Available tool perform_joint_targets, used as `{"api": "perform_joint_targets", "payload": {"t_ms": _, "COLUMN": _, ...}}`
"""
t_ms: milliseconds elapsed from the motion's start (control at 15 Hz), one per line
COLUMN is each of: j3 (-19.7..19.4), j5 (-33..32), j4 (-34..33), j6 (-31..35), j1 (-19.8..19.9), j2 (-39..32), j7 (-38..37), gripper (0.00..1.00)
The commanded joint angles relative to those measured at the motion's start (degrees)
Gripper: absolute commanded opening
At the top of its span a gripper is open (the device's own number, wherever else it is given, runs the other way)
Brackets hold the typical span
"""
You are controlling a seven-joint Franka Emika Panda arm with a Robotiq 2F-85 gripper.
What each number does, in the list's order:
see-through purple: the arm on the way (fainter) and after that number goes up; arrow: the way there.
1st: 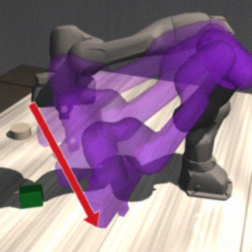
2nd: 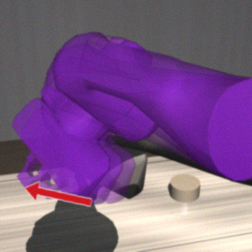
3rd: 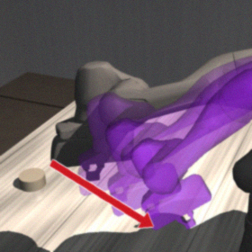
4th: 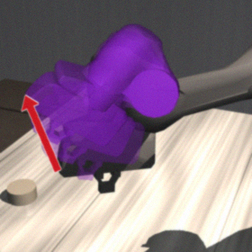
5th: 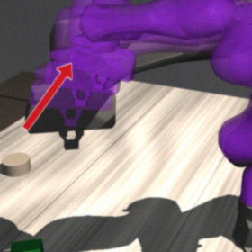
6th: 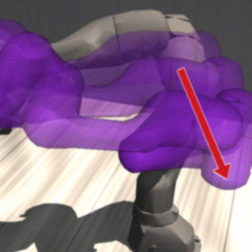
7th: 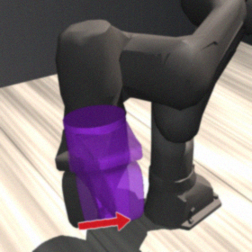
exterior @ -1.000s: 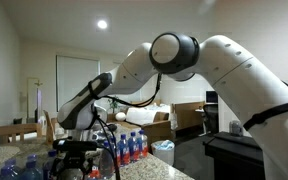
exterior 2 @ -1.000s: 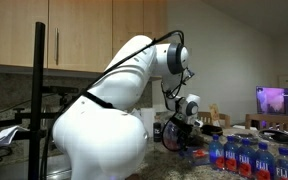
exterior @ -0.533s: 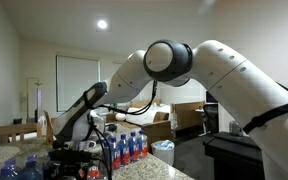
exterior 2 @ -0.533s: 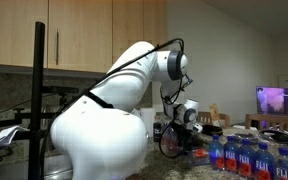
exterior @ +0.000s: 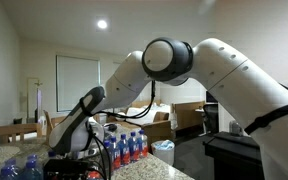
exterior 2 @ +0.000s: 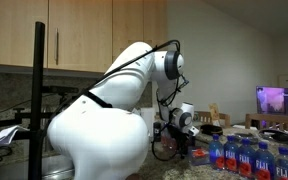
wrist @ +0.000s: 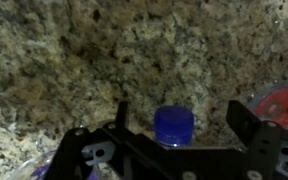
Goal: Pick up the bottles laying on the table and put them upright on the left and right side of the table
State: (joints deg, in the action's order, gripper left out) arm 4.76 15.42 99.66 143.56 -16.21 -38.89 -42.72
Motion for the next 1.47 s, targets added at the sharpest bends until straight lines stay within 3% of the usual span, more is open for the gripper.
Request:
{"api": "perform_joint_targets", "payload": {"t_ms": 0, "j3": -0.6, "j5": 0.7, "j4": 2.5, "j6": -0.7, "j1": -0.2, "j2": 1.8, "j7": -3.0, "gripper": 0.73}}
{"api": "perform_joint_targets", "payload": {"t_ms": 667, "j3": -2.4, "j5": -1.2, "j4": 1.5, "j6": -1.4, "j1": -1.0, "j2": 1.4, "j7": -6.0, "gripper": 0.06}}
{"api": "perform_joint_targets", "payload": {"t_ms": 867, "j3": -2.9, "j5": -1.9, "j4": 1.3, "j6": -1.9, "j1": -1.7, "j2": 1.5, "j7": -6.7, "gripper": 0.01}}
{"api": "perform_joint_targets", "payload": {"t_ms": 1400, "j3": -3.4, "j5": -3.8, "j4": 5.3, "j6": 0.2, "j1": -4.1, "j2": 4.8, "j7": -8.2, "gripper": 0.05}}
